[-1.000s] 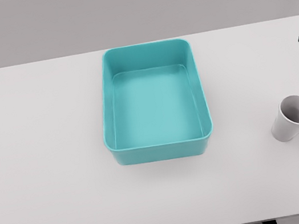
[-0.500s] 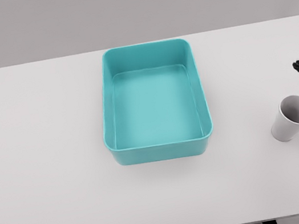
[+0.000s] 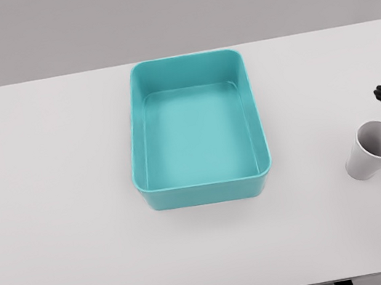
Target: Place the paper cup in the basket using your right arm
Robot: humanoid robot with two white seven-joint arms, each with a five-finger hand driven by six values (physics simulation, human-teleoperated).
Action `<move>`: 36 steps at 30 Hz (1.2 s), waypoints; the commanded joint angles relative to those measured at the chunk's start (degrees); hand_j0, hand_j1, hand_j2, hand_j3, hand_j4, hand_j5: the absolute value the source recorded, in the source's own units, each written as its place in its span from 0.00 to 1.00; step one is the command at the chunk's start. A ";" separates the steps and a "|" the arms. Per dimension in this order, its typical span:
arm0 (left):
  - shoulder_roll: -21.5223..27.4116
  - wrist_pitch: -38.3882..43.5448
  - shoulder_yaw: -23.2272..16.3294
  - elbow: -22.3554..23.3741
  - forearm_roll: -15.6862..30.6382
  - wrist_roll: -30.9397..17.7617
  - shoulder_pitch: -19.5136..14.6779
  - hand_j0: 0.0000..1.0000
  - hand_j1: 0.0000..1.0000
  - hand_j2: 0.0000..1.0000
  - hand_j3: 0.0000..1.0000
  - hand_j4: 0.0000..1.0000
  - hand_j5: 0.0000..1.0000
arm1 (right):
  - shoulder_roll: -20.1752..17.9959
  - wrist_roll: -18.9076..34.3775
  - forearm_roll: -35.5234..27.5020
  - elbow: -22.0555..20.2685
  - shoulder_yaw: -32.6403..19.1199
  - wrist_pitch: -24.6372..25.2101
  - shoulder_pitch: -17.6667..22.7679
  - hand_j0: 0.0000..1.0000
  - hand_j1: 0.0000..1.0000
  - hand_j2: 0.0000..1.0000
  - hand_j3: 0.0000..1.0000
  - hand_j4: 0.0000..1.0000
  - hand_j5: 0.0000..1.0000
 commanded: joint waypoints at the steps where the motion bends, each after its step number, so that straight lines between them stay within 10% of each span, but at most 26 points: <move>1: 0.00 0.03 0.00 0.01 0.00 -0.01 0.00 1.00 1.00 1.00 1.00 1.00 1.00 | -0.03 -0.01 -0.21 -0.14 -0.01 2.74 0.00 1.00 1.00 1.00 1.00 1.00 1.00; 36: 0.00 -0.05 0.00 0.01 0.00 -0.01 0.00 1.00 1.00 1.00 1.00 1.00 1.00 | 5.33 -0.01 4.10 0.74 0.87 6.34 -1.14 1.00 1.00 1.00 1.00 1.00 1.00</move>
